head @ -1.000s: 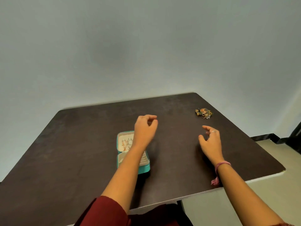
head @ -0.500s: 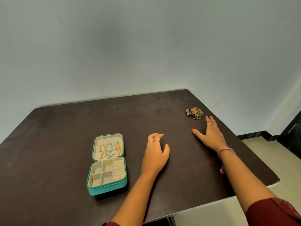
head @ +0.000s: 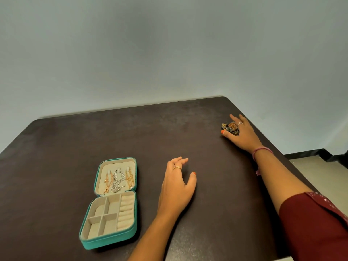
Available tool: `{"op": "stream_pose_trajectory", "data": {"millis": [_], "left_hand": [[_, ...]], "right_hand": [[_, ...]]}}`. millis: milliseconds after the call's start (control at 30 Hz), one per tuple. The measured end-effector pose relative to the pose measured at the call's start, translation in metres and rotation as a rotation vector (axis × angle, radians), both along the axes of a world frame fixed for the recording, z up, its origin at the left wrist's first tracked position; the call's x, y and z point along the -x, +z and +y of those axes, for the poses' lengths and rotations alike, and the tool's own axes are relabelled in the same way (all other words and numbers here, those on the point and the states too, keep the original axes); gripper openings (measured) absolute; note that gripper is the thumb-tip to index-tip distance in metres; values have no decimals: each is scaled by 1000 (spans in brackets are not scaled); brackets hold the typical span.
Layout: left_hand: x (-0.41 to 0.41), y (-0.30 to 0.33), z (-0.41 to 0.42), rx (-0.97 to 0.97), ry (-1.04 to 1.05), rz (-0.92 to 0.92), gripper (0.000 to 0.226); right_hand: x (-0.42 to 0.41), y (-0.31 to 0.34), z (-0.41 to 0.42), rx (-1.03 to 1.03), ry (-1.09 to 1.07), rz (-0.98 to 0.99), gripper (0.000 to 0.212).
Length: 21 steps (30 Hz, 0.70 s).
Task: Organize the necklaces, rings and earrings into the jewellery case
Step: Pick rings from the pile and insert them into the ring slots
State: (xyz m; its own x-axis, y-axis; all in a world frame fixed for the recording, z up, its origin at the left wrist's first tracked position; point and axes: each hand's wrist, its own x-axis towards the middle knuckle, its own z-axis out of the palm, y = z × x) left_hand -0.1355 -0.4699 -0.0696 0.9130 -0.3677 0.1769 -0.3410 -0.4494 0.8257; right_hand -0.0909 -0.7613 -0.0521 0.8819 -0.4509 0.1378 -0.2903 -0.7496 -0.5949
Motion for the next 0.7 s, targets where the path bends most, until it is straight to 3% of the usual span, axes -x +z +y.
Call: {"op": "stream_pose_trajectory", "data": {"millis": [367, 700], "left_hand": [[-8, -7, 0, 28, 18, -2, 35], [-9, -4, 1, -38, 10, -4, 35]], "right_hand": [[-27, -9, -3, 119, 48, 85, 50], [0, -10, 27, 132, 183, 84, 45]]}}
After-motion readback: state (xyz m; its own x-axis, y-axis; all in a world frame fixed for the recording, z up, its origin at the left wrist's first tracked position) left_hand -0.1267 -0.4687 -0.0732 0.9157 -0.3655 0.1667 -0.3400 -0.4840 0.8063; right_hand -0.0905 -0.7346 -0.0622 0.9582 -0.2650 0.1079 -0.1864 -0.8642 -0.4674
